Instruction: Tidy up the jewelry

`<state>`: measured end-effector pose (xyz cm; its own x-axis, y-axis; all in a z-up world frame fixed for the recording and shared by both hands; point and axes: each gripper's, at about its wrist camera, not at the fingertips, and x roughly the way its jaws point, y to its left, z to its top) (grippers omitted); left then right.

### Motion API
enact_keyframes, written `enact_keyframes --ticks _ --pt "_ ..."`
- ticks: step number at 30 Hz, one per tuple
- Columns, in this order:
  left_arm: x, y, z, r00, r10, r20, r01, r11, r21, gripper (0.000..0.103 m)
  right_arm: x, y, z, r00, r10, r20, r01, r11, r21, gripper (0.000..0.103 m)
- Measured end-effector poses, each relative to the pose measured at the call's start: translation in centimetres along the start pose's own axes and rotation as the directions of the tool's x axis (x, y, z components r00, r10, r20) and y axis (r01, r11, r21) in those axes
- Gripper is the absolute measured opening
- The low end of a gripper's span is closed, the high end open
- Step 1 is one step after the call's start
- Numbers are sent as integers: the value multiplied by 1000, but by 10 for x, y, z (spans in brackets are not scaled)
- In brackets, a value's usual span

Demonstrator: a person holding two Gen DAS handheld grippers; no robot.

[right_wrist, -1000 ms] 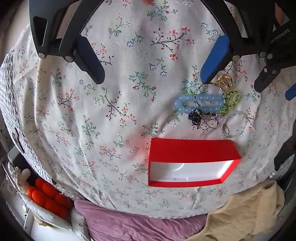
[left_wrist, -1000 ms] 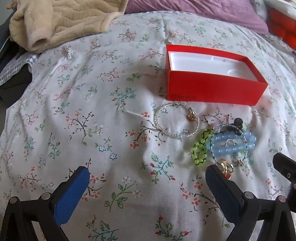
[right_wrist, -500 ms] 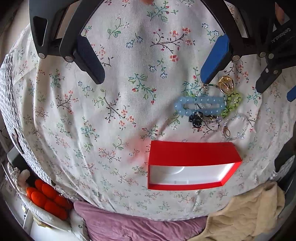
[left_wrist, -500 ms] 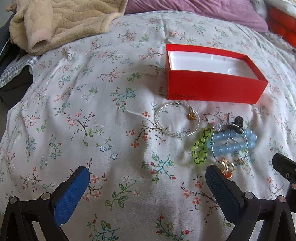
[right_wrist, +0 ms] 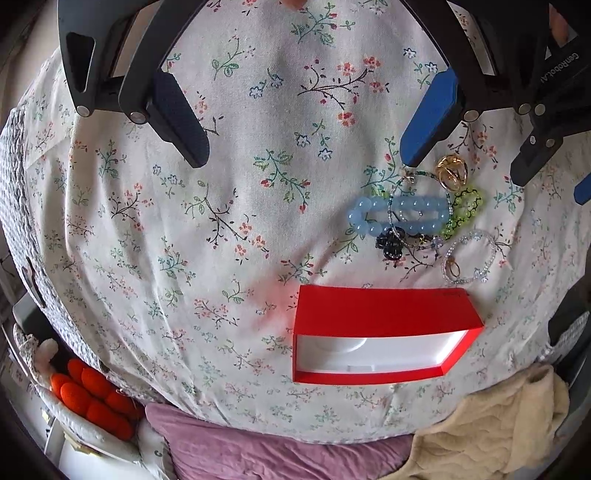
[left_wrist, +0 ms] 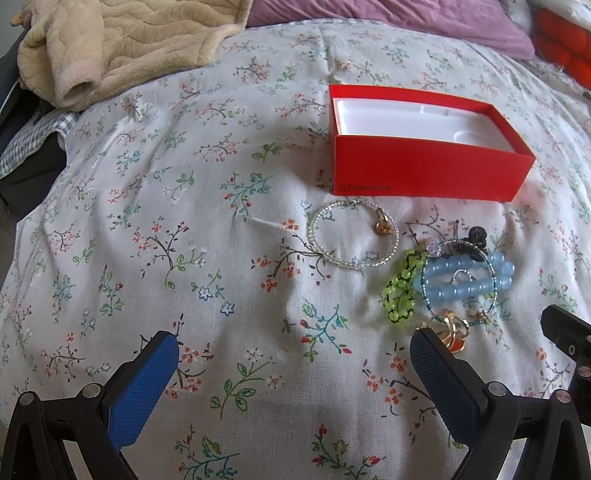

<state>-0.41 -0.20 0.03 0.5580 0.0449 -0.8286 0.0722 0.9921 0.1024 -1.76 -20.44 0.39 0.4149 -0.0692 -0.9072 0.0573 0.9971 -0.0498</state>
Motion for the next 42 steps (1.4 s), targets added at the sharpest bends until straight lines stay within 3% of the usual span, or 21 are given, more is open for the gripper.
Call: enact_keyframes --ticks 42 --pt "1 -5 0 999 -33 27 33 999 3 103 3 1 -1 1000 7 -20 -7 1000 -3 103"
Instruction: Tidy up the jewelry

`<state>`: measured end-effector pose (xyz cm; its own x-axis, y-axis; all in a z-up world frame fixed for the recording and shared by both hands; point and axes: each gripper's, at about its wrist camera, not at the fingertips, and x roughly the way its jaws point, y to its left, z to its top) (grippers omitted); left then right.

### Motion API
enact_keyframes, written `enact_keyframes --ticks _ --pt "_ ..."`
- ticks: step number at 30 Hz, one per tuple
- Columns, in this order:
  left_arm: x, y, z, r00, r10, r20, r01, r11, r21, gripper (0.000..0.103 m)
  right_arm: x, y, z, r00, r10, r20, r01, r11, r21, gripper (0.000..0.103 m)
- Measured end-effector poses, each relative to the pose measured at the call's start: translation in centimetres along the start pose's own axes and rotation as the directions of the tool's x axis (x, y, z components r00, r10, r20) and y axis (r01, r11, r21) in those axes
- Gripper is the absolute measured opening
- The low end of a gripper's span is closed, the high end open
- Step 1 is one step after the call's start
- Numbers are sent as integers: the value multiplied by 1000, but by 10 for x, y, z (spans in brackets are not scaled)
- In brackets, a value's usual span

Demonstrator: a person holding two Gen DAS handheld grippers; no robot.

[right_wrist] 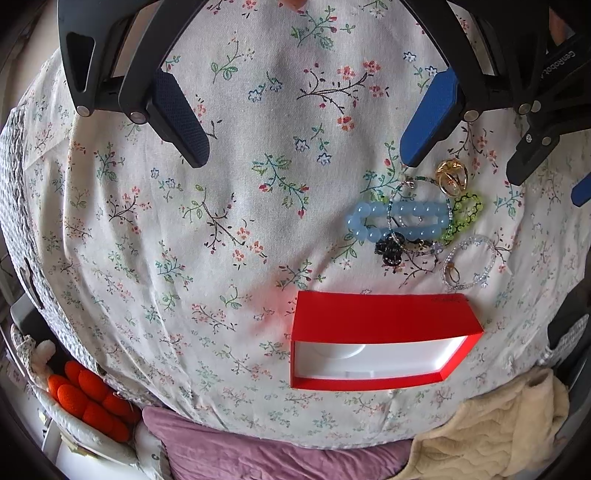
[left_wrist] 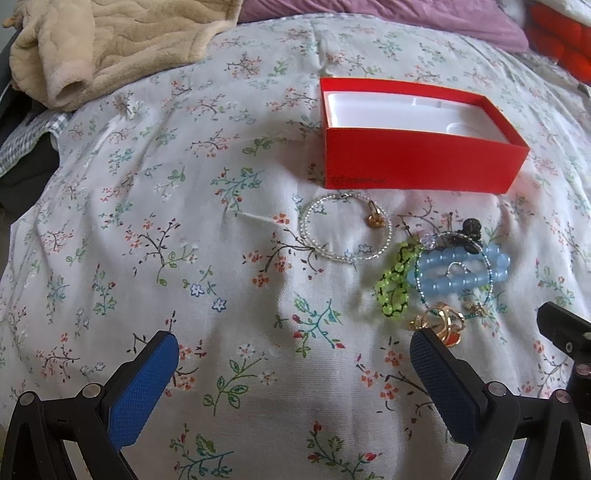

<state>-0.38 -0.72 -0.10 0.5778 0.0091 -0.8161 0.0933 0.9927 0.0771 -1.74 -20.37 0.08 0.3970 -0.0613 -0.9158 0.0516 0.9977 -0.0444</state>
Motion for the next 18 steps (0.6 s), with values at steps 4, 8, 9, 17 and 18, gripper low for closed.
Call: enact_keyframes --ticks 4,8,9,17,18 --pt "-3 2 3 1000 -11 -2 11 1000 9 103 -3 -4 3 1000 4 4 -4 1000 6 103" --pt "-5 8 9 999 -41 -6 41 999 11 103 -8 -10 8 999 -14 31 14 1000 2 103" --pt "-5 10 10 999 -51 0 51 999 1 103 -8 -12 9 999 -17 35 17 1000 0 103" --pt "11 24 29 990 -116 -75 116 993 -13 101 -2 -30 23 999 42 -24 -41 998 49 103" --pt "15 25 31 987 -129 -92 128 992 -20 98 0 -31 25 998 53 -38 -51 997 53 103"
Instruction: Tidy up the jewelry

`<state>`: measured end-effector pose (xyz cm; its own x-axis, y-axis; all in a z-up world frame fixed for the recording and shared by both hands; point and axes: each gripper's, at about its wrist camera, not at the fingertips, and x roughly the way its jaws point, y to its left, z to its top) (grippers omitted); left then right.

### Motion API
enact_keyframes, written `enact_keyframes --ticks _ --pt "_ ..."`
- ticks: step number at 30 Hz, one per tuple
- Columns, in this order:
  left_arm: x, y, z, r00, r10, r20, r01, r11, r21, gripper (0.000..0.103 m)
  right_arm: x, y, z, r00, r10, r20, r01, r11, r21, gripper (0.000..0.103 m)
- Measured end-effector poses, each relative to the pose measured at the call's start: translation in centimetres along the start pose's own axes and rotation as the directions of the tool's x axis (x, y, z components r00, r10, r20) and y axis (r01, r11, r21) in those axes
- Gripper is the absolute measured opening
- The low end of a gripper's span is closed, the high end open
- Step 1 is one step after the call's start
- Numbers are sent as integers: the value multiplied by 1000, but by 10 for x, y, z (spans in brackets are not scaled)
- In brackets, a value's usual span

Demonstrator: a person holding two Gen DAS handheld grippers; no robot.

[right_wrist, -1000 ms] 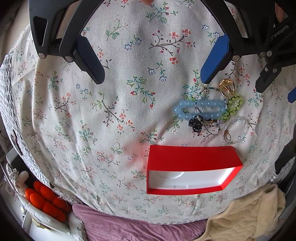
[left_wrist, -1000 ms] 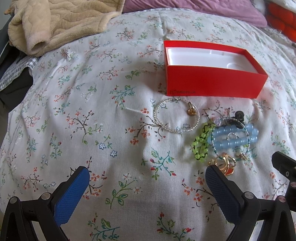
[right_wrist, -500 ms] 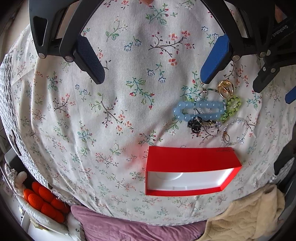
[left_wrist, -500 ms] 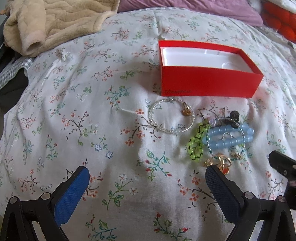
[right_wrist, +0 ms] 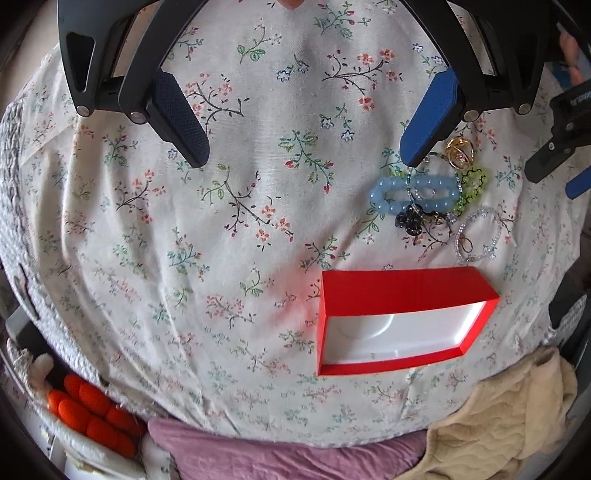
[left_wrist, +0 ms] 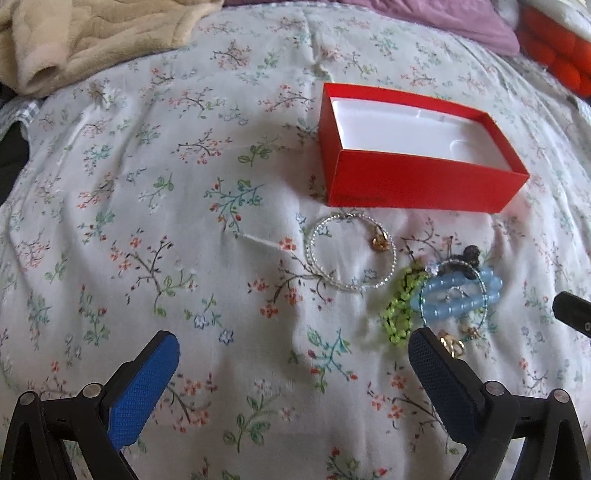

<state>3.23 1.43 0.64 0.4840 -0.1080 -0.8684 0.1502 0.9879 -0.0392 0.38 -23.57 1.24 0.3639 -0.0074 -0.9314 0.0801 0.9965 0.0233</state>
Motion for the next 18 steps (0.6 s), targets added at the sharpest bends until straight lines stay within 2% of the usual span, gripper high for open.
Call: enact_keyframes --ticks 3,7,10,12,18 --pt "10 3 7 998 -43 -35 42 999 -21 89 6 -1 4 999 30 -31 -30 1000 5 103" --pt "22 4 16 995 -84 -45 82 996 -39 78 12 0 9 995 69 -66 -68 998 14 103" --pt "31 1 23 994 -96 -58 94 995 -34 63 13 2 13 995 77 -68 -77 997 8 103" --pt "39 -1 28 993 -98 -65 96 995 -29 51 13 3 14 994 82 -65 -82 997 2 103" --pt "59 -3 34 993 -68 -92 66 997 -28 37 21 6 20 981 171 -91 -171 985 15 103"
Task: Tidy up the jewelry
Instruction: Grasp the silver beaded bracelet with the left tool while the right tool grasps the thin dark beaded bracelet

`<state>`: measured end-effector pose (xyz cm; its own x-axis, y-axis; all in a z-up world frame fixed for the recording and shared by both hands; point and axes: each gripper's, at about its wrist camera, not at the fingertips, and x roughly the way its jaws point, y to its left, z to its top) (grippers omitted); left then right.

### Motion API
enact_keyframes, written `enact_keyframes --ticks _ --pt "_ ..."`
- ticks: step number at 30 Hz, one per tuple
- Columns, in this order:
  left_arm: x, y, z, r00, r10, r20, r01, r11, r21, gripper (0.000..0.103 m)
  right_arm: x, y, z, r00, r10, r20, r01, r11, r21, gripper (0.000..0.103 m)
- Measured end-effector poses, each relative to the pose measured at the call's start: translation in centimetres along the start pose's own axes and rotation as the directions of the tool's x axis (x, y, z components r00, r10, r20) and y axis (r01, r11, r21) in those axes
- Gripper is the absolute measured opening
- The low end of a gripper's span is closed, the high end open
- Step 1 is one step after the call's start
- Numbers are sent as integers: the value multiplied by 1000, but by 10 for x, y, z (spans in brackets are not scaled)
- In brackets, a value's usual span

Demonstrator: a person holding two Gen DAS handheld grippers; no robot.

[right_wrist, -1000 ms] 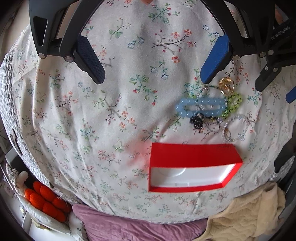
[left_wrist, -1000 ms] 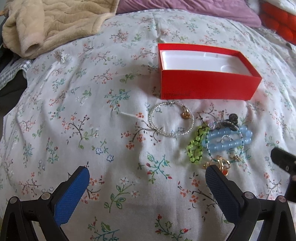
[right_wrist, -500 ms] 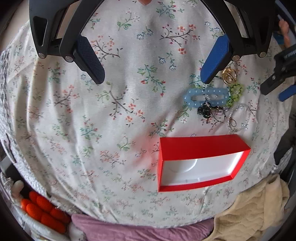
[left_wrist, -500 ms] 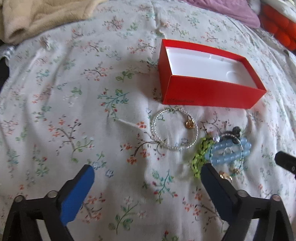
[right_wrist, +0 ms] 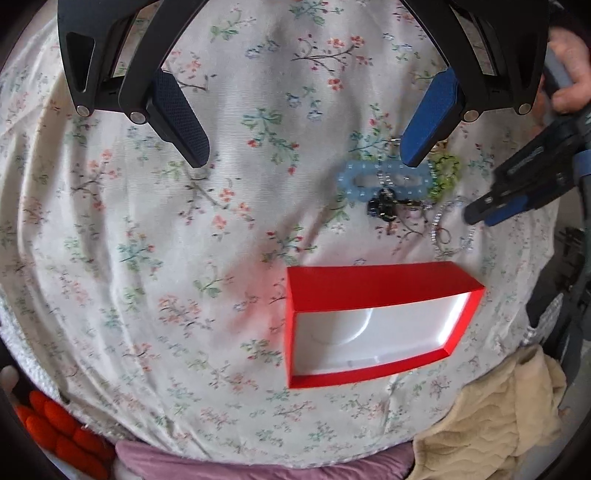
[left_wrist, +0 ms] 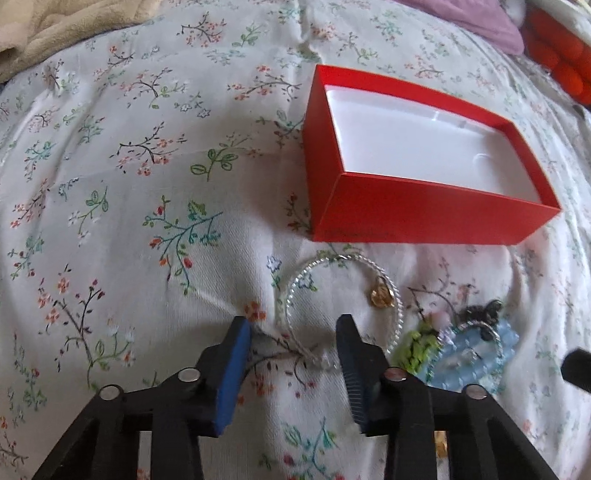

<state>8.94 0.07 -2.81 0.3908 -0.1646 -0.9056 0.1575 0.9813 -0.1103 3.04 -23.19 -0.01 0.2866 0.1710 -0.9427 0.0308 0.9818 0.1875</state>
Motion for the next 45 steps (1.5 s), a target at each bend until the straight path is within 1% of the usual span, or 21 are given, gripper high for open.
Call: enact_keyframes --ticks 2,8,10,11,12,13,14,15,16,17,19,20,22,23,25,29,31,35,40,42,45 --pt "3 0 3 1000 3 3 -3 1000 -2 35 3 2 -1 1000 22 -13 -22 1000 -1 103" --pt "11 4 8 1000 -9 -11 9 999 -33 34 11 13 -2 997 71 -44 -72 997 -22 97" --pt "12 4 9 1000 2 -12 -3 999 -35 30 13 15 0 996 80 -47 -81 996 -26 94" --pt "11 4 9 1000 11 -8 -11 999 -33 22 13 16 0 995 86 -48 -87 996 -26 93" --pt "11 3 10 1000 24 -2 -24 999 -29 10 14 18 0 995 92 -48 -93 995 -25 90" --pt "10 4 10 999 40 2 -40 999 -27 4 15 20 1 994 96 -49 -97 995 -23 87" --pt "9 5 10 999 40 5 -40 999 -30 2 16 20 2 994 100 -51 -101 995 -20 85" --pt "8 7 10 1000 31 5 -30 999 -37 1 17 21 2 993 107 -54 -108 994 -17 81" --pt "7 9 10 1000 22 6 -21 999 -43 0 18 23 3 992 114 -58 -115 993 -15 76" --pt "4 11 8 1000 13 6 -13 999 -49 0 20 24 3 991 120 -61 -121 993 -14 73" --pt "0 13 7 1000 -6 10 6 998 -57 0 20 25 2 989 131 -66 -132 991 -11 65" --pt "-3 14 7 1000 -15 14 16 998 -59 0 21 27 3 988 138 -69 -139 990 -11 63" --pt "-9 14 4 999 -27 17 28 998 -59 0 22 31 3 986 147 -74 -148 989 -9 54" --pt "-12 14 3 999 -32 21 33 998 -59 0 24 33 4 986 152 -75 -153 988 -11 53" --pt "-16 14 2 999 -39 28 41 998 -57 0 25 36 5 985 154 -77 -155 988 -11 46" --pt "-22 19 -2 998 -49 32 50 997 -58 0 31 41 7 983 160 -87 -161 987 -5 37" --pt "-22 22 -4 998 -49 29 51 997 -62 0 33 43 6 983 161 -89 -162 987 -7 29" --pt "-21 28 -7 998 -53 20 54 996 -75 0 38 49 8 984 154 -94 -156 988 -11 22" --pt "-26 27 -8 997 -65 29 67 995 -75 0 41 52 9 986 140 -89 -142 990 -22 6" --pt "-32 26 -8 996 -77 41 79 994 -74 0 39 53 10 986 142 -83 -145 989 -28 3" --pt "-43 25 -7 994 -93 63 97 993 -74 0 31 52 9 987 145 -64 -147 988 -36 1"
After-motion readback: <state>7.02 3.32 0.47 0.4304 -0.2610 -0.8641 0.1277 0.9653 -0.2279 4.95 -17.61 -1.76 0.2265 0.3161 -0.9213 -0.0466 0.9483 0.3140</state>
